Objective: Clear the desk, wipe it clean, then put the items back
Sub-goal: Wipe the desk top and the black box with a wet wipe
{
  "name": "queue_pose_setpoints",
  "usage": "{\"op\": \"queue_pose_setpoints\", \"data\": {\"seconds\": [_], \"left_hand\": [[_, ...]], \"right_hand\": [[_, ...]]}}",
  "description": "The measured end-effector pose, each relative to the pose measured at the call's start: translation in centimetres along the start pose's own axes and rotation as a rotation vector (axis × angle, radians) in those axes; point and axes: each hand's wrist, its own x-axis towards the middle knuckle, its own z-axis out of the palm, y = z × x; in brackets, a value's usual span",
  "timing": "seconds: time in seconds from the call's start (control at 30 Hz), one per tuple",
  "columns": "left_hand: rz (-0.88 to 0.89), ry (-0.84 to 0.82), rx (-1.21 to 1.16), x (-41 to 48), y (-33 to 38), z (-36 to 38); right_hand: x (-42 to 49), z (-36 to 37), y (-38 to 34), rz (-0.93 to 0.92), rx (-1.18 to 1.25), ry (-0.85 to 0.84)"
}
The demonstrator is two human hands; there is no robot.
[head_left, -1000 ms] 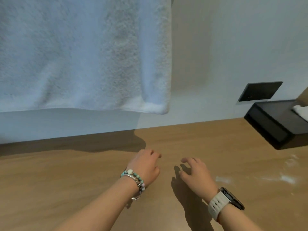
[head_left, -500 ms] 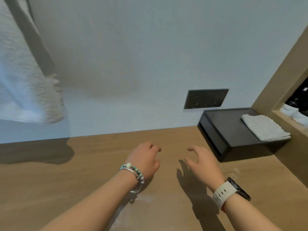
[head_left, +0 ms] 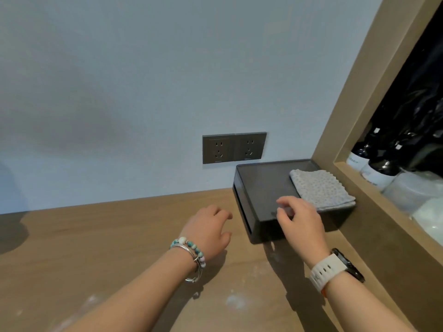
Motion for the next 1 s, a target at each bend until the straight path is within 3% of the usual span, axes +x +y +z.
{"op": "queue_pose_setpoints", "data": {"seconds": [0.17,0.33,0.47,0.6,0.7,0.8,0.87,1.0], "left_hand": [[-0.054,0.107,-0.051,2.0,4.1,2.6],[-0.111,0.178,-0.097,2.7,8.3,5.8],[-0.163,0.187,-0.050,2.7,9.9,7.5],[-0.206,0.175,0.025,2.2,10.0,8.2],[-0.217,0.249,0.010,0.8,9.9,8.9],[-0.337,0.165,-0.050,-1.5,10.1,10.1],[-0.387,0.077,-0.022,-2.9,9.6,11.0],[-0.514,-0.144,0.091,-4.5,8.7,11.2]], "right_hand": [[3.1,-2.5,6.1,0.032,-0.121,0.022],[4.9,-3.9,10.5,-0.022,-0.195,-0.182],[5.9,-4.7,11.1,-0.047,-0.339,-0.180],[4.8,-5.2,11.5,-0.217,-0.249,-0.003],[1.7,-4.9,12.3,-0.222,-0.105,0.100],[-1.3,-4.2,13.5,-0.246,-0.216,-0.029],[-2.6,-3.4,14.6,-0.161,-0.267,-0.230],[-3.9,-1.2,16.2,0.031,-0.361,-0.349]]}}
